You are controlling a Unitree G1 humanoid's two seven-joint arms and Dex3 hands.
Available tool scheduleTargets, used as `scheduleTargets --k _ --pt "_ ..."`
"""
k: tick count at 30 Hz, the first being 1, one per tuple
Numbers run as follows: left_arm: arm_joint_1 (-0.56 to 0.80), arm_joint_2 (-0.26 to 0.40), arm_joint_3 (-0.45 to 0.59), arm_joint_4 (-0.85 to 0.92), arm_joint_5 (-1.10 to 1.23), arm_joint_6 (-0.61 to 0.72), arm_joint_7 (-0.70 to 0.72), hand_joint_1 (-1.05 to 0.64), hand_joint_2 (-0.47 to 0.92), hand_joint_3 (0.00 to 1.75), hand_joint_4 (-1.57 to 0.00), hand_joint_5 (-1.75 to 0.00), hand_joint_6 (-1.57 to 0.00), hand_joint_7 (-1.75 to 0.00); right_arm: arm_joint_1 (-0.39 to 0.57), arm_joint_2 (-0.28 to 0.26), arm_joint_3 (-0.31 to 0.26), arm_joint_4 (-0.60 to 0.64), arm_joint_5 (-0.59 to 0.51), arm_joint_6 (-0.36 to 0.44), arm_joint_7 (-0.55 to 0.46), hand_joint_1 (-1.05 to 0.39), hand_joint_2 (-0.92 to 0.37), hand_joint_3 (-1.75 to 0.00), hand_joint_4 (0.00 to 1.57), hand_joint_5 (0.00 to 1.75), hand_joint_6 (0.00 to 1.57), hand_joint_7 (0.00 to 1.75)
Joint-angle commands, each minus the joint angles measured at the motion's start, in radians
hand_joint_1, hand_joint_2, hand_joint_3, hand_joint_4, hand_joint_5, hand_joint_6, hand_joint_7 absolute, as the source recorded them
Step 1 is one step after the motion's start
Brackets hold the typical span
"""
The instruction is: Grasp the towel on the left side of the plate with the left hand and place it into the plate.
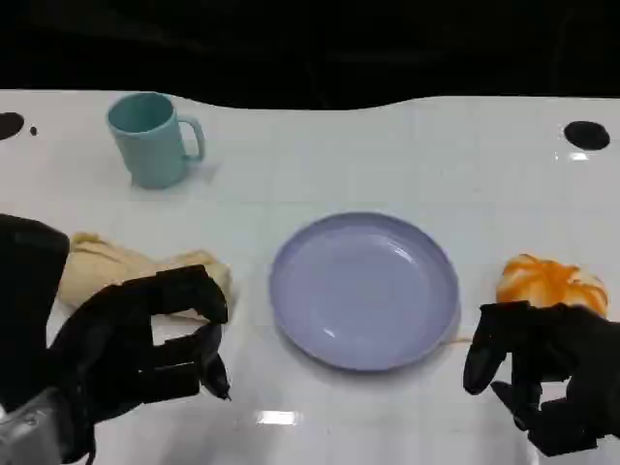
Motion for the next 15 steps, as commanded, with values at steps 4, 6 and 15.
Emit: scheduleTargets --k 4,6,15 --pt "-0.005 0.005 0.007 -0.018 -0.001 0.005 0.008 -0.08 0.63 1.18 -0.77 -1.75 -0.66 -1.69 0.001 -0.015 -0.016 -0.014 0.003 0.009 0.0 0.02 -0.56 -1.09 0.71 1.74 0.71 1.44" --pt "-0.006 0.004 0.007 -0.016 -0.001 0.005 0.008 -0.08 0.62 1.18 -0.78 -1.75 -0.66 -1.7 0.001 -0.015 -0.016 -0.016 0.004 0.014 0.001 0.02 -0.56 -1.09 0.71 1.74 0.7 1.44" --pt "-0.008 0.003 0.007 -0.018 0.003 0.012 0.01 -0.09 0.63 1.19 -0.78 -1.75 -0.66 -1.7 0.0 -0.017 -0.015 -0.019 0.002 0.016 0.002 0.02 -0.58 -1.06 0.71 1.74 0.71 1.4"
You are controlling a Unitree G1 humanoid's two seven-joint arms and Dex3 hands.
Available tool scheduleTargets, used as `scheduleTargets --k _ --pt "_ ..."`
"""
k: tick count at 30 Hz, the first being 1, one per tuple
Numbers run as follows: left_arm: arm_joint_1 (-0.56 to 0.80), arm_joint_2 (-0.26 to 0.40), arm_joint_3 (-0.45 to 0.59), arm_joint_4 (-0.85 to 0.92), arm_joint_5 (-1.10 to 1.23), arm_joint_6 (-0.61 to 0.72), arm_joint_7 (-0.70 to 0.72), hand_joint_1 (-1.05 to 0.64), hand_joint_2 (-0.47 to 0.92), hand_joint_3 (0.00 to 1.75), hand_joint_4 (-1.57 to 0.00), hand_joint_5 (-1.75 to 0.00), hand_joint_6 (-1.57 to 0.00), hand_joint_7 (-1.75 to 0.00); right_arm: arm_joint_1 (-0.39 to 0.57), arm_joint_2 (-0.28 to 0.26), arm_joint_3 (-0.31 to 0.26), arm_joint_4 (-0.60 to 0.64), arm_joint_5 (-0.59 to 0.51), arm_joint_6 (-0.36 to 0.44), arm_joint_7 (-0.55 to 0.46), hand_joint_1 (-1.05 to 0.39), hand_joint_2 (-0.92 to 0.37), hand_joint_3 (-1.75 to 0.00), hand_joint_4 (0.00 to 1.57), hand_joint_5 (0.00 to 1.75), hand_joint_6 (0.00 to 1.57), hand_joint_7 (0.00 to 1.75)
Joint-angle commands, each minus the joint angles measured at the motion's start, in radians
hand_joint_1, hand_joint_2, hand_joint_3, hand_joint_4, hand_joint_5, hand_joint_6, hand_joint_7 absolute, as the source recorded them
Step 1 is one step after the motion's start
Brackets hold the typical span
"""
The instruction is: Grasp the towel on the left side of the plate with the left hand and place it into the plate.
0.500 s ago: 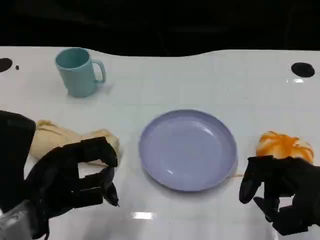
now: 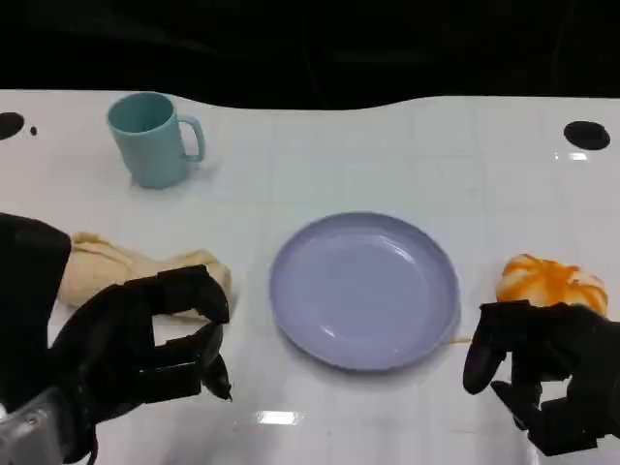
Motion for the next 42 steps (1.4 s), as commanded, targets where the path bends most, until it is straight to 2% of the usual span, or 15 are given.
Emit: scheduleTargets --k 1,7,18,20,22,23,24,25,27,30,32,35,42 --pt "-0.003 0.008 0.006 -0.014 0.003 0.002 0.009 -0.09 0.63 1.19 -0.78 -1.75 -0.66 -1.7 0.0 -0.016 -0.014 -0.011 0.003 0.01 0.002 0.01 -0.58 -1.06 0.71 1.74 0.71 1.41" --pt "-0.003 0.003 0.01 -0.01 -0.001 0.001 0.008 -0.08 0.63 1.19 -0.78 -1.75 -0.66 -1.69 -0.002 -0.009 -0.016 -0.011 0.012 0.022 0.001 0.02 -0.56 -1.09 0.72 1.75 0.7 1.47" --pt "0.0 0.0 0.016 -0.004 0.009 -0.015 0.013 -0.07 0.62 1.19 -0.76 -1.75 -0.66 -1.64 -0.005 -0.012 -0.006 -0.005 0.003 0.011 -0.002 0.01 -0.55 -1.11 0.71 1.75 0.69 1.48" --pt "0.008 0.003 0.01 -0.012 0.028 -0.037 0.019 -0.06 0.61 1.17 -0.72 -1.68 -0.65 -1.55 -0.006 -0.013 -0.001 -0.009 -0.003 0.013 -0.003 0.01 -0.56 -1.1 0.71 1.74 0.68 1.47" --pt "0.019 0.015 -0.006 -0.023 0.063 -0.074 0.022 -0.06 0.59 1.17 -0.67 -1.54 -0.62 -1.38 -0.006 -0.011 0.001 -0.011 -0.005 0.013 -0.004 0.01 -0.56 -1.1 0.71 1.75 0.69 1.47" --pt "0.024 0.02 -0.013 -0.029 0.084 -0.091 0.025 -0.07 0.56 1.13 -0.67 -1.38 -0.62 -1.15 -0.006 -0.008 0.002 -0.011 -0.004 0.013 -0.004 0.01 -0.56 -1.1 0.71 1.75 0.69 1.46" --pt "0.033 0.034 -0.029 -0.035 0.121 -0.132 0.023 -0.08 0.55 1.1 -0.67 -1.3 -0.63 -1.03 -0.006 -0.007 0.002 -0.012 -0.004 0.013 -0.005 0.01 -0.56 -1.1 0.71 1.75 0.69 1.46" --pt "0.04 0.044 -0.042 -0.039 0.148 -0.164 0.019 -0.11 0.57 1.0 -0.63 -1.19 -0.64 -0.81 -0.006 -0.006 0.003 -0.012 -0.004 0.013 -0.005 0.01 -0.56 -1.1 0.71 1.75 0.69 1.46" --pt "0.054 0.083 -0.081 -0.029 0.228 -0.274 -0.007 -0.14 0.58 0.92 -0.58 -1.11 -0.65 -0.64 -0.007 -0.006 0.006 -0.017 -0.007 0.021 -0.006 0.01 -0.56 -1.09 0.71 1.75 0.69 1.46" --pt "0.064 0.131 -0.124 0.021 0.334 -0.449 -0.052 -0.18 0.73 0.59 -0.52 -0.88 -0.66 -0.33 -0.008 -0.005 0.009 -0.02 -0.011 0.018 -0.008 0.02 -0.56 -1.09 0.71 1.75 0.69 1.46" --pt "0.063 0.148 -0.133 0.058 0.375 -0.533 -0.076 -0.24 0.87 0.28 -0.45 -0.77 -0.62 -0.15 -0.009 -0.005 0.011 -0.017 -0.011 0.01 -0.006 0.01 -0.56 -1.08 0.71 1.75 0.69 1.46" --pt "0.049 0.171 -0.148 0.091 0.442 -0.613 -0.09 -0.34 0.92 0.13 -0.35 -0.69 -0.54 -0.05 -0.01 -0.005 0.012 -0.019 -0.012 0.014 -0.005 0.01 -0.56 -1.09 0.72 1.75 0.69 1.45" --pt "-0.026 0.31 -0.207 0.154 0.695 -0.765 -0.122 -0.49 0.92 0.05 -0.2 -0.56 -0.35 0.0 -0.014 0.003 0.011 -0.018 -0.01 0.022 -0.009 0.01 -0.56 -1.09 0.72 1.75 0.7 1.46"
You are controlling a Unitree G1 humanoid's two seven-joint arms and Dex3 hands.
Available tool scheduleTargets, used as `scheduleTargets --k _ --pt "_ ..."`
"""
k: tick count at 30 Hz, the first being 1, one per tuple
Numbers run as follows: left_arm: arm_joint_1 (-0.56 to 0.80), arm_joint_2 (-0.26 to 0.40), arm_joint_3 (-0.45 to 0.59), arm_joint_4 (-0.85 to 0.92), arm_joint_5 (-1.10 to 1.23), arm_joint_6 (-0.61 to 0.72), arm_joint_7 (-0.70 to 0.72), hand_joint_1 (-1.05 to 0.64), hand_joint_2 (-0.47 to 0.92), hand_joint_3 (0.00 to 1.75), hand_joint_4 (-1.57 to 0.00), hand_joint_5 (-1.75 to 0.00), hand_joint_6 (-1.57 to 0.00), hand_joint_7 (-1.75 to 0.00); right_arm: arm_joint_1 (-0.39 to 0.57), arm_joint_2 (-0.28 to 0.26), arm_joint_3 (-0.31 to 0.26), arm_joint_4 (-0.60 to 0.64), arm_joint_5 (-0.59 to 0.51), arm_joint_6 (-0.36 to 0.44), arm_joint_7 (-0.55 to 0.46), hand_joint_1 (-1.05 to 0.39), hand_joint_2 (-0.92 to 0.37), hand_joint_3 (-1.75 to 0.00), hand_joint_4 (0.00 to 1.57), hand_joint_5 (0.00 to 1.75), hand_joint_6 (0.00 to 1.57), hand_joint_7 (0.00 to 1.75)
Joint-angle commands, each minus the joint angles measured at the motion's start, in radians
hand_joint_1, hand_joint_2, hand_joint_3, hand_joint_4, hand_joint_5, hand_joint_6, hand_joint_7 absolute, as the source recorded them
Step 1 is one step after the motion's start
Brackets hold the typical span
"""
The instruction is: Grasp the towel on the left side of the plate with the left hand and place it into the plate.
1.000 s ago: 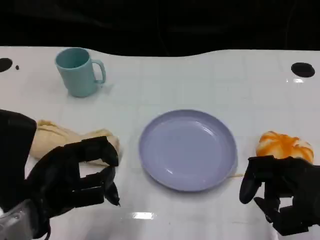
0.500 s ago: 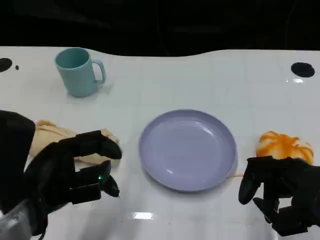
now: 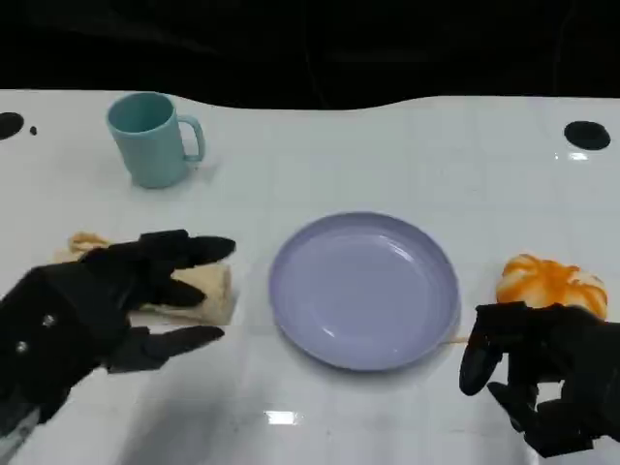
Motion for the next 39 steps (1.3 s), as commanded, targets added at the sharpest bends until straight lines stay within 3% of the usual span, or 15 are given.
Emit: scheduleTargets --k 1,7,12,16,20,31,35,39 --pt "-0.057 0.086 -0.031 0.044 0.138 -0.09 -0.024 -0.5 0.92 0.04 -0.19 -0.55 -0.34 0.0 -0.011 -0.003 0.0 -0.008 0.0 0.007 -0.007 0.01 -0.56 -1.09 0.72 1.75 0.7 1.45" --pt "-0.157 0.179 -0.124 0.119 0.416 -0.151 -0.039 -0.57 0.91 0.01 -0.17 -0.44 -0.29 0.0 -0.006 -0.003 0.0 -0.02 -0.004 0.02 -0.01 0.0 -0.56 -1.09 0.73 1.75 0.7 1.44" --pt "-0.245 0.184 -0.206 0.219 0.571 -0.167 -0.06 -0.61 0.91 0.0 -0.21 -0.38 -0.27 0.0 -0.002 -0.003 -0.002 -0.03 0.001 0.029 -0.01 0.0 -0.56 -1.08 0.72 1.75 0.7 1.43" --pt "-0.307 0.165 -0.257 0.335 0.643 -0.201 -0.06 -0.6 0.87 0.0 -0.26 -0.35 -0.31 -0.02 0.001 -0.009 0.0 -0.035 -0.003 0.028 -0.01 0.0 -0.57 -1.07 0.71 1.75 0.7 1.44" --pt "-0.375 0.147 -0.306 0.455 0.691 -0.208 -0.091 -0.58 0.88 0.0 -0.37 -0.16 -0.34 0.0 0.004 -0.007 -0.002 -0.035 0.0 0.021 -0.011 0.0 -0.57 -1.08 0.72 1.74 0.7 1.44" --pt "-0.554 0.049 -0.408 0.883 0.744 -0.315 -0.039 -0.56 0.92 0.01 -0.45 -0.09 -0.38 -0.01 0.005 -0.004 0.004 -0.059 -0.003 0.049 -0.014 0.0 -0.55 -1.09 0.72 1.75 0.7 1.44" --pt "-0.625 -0.016 -0.408 1.132 0.703 -0.396 0.004 -0.51 0.92 0.11 -0.53 -0.09 -0.49 -0.04 0.01 -0.006 0.003 -0.064 -0.001 0.047 -0.015 0.0 -0.55 -1.09 0.73 1.75 0.7 1.43" --pt "-0.653 -0.052 -0.405 1.264 0.676 -0.448 0.069 -0.46 0.92 0.22 -0.67 -0.11 -0.65 -0.07 0.007 -0.006 0.001 -0.068 0.001 0.054 -0.014 0.0 -0.55 -1.1 0.73 1.75 0.71 1.43"
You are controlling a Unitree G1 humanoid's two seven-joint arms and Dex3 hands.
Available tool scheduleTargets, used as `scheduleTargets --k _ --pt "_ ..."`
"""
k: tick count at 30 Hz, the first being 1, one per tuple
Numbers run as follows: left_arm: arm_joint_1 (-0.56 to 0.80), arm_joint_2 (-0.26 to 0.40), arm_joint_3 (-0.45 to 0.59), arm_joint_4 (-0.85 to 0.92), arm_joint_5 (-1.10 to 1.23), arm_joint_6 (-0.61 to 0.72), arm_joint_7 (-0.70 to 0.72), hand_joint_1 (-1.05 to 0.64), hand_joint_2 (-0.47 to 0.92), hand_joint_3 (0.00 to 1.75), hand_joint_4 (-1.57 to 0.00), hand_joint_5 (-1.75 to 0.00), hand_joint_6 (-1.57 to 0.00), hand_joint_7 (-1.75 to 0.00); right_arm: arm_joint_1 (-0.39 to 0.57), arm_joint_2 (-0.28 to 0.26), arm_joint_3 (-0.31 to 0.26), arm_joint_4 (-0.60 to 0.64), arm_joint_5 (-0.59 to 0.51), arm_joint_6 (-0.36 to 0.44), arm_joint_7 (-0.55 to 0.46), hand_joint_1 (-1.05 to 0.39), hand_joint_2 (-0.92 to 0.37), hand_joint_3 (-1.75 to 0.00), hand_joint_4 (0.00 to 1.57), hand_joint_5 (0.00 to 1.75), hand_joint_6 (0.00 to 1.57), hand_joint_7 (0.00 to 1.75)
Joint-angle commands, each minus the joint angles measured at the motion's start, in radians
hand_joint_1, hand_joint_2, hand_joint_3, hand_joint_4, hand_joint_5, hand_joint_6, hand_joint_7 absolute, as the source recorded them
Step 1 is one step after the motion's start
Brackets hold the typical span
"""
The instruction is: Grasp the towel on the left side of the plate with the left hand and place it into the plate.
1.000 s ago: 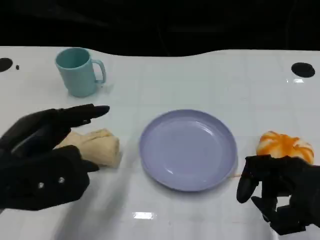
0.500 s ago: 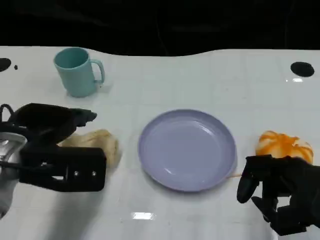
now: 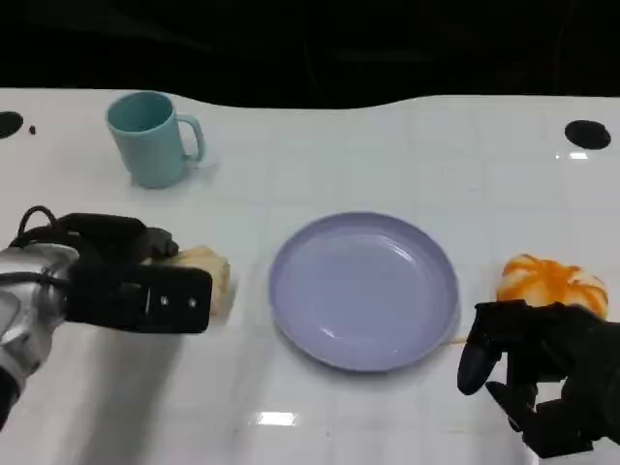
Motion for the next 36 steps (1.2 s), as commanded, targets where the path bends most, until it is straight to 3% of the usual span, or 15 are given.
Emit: scheduleTargets --k 1,5,7,8,9,10,11,13,18,19,22,23,29,34,36 --pt "-0.009 -0.026 -0.006 0.128 -0.022 -0.044 0.062 -0.45 0.92 0.23 -0.69 -0.12 -0.68 -0.08 -0.001 -0.007 -0.004 -0.014 0.003 0.005 -0.002 0.0 -0.55 -1.1 0.73 1.75 0.71 1.42" --pt "0.004 -0.038 -0.007 0.151 -0.017 -0.094 0.218 -0.29 0.92 0.22 -0.86 -0.22 -0.93 -0.16 -0.003 -0.009 -0.004 -0.012 0.003 0.01 -0.001 0.0 -0.55 -1.1 0.72 1.75 0.71 1.42" --pt "0.006 -0.041 -0.006 0.166 -0.017 -0.121 0.282 -0.2 0.92 0.27 -0.73 -0.95 -1.04 -0.29 -0.002 -0.01 -0.005 -0.01 0.003 0.005 -0.001 0.01 -0.54 -1.1 0.72 1.75 0.71 1.42" --pt "0.005 -0.041 -0.007 0.175 -0.015 -0.138 0.317 -0.18 0.91 0.28 -0.71 -1.27 -1.03 -0.47 -0.002 -0.01 -0.005 -0.009 0.003 0.005 -0.001 0.01 -0.54 -1.1 0.72 1.75 0.71 1.42" --pt "0.005 -0.041 -0.007 0.184 -0.014 -0.153 0.35 -0.16 0.88 0.36 -0.8 -1.55 -0.91 -0.98 -0.002 -0.01 -0.006 -0.009 0.003 0.005 -0.001 0.01 -0.55 -1.1 0.72 1.75 0.71 1.42" --pt "0.003 -0.041 -0.008 0.191 -0.012 -0.164 0.375 -0.16 0.82 0.49 -0.86 -1.65 -0.83 -1.29 -0.001 -0.01 -0.006 -0.01 0.002 0.006 -0.002 0.01 -0.55 -1.09 0.72 1.75 0.71 1.42" --pt "0.002 -0.041 -0.01 0.195 -0.009 -0.171 0.399 -0.16 0.76 0.59 -0.89 -1.7 -0.78 -1.47 -0.001 -0.011 -0.005 -0.01 0.0 0.006 -0.002 0.0 -0.55 -1.09 0.72 1.75 0.71 1.41" --pt "0.002 -0.042 -0.005 0.191 -0.013 -0.174 0.426 -0.15 0.69 0.7 -0.87 -1.74 -0.68 -1.68 -0.001 -0.011 -0.004 -0.01 0.0 0.006 -0.002 0.0 -0.55 -1.09 0.72 1.75 0.71 1.41" --pt "0.013 -0.041 0.03 0.146 -0.047 -0.182 0.454 -0.16 0.64 0.8 -0.85 -1.75 -0.63 -1.72 -0.003 -0.006 -0.002 -0.006 0.003 0.001 -0.003 0.01 -0.56 -1.09 0.72 1.75 0.71 1.42" --pt "0.016 -0.039 0.034 0.129 -0.049 -0.184 0.461 -0.18 0.65 0.77 -0.84 -1.75 -0.62 -1.7 -0.004 -0.006 -0.002 -0.005 0.003 0.002 -0.003 0.01 -0.56 -1.09 0.72 1.75 0.71 1.42" --pt "0.029 -0.038 0.058 0.062 -0.058 -0.18 0.472 -0.24 0.87 0.28 -0.81 -1.75 -0.54 -1.73 -0.008 -0.006 0.002 -0.001 0.0 0.002 -0.004 0.0 -0.56 -1.09 0.72 1.75 0.71 1.41" --pt "0.032 -0.039 0.066 0.032 -0.065 -0.18 0.466 -0.24 0.89 0.22 -0.81 -1.75 -0.53 -1.74 -0.009 -0.006 0.004 0.0 -0.001 0.003 -0.004 0.0 -0.56 -1.09 0.72 1.75 0.71 1.41" --pt "0.038 -0.053 0.08 -0.136 -0.08 -0.167 0.424 -0.22 0.9 0.19 -0.83 -1.75 -0.61 -1.67 -0.014 -0.004 0.015 0.0 -0.008 0.018 -0.01 0.0 -0.56 -1.08 0.72 1.74 0.71 1.41" --pt "0.031 -0.096 0.091 -0.253 -0.109 -0.157 0.371 -0.23 0.87 0.19 -0.86 -1.75 -0.6 -1.74 -0.01 0.0 0.015 0.005 -0.003 0.01 -0.013 0.0 -0.56 -1.08 0.73 1.75 0.71 1.41" --pt "0.025 -0.112 0.087 -0.294 -0.119 -0.153 0.334 -0.2 0.62 0.71 -0.9 -1.75 -0.71 -1.6 -0.009 0.0 0.017 0.0 -0.002 0.019 -0.013 0.0 -0.56 -1.08 0.72 1.75 0.71 1.42"
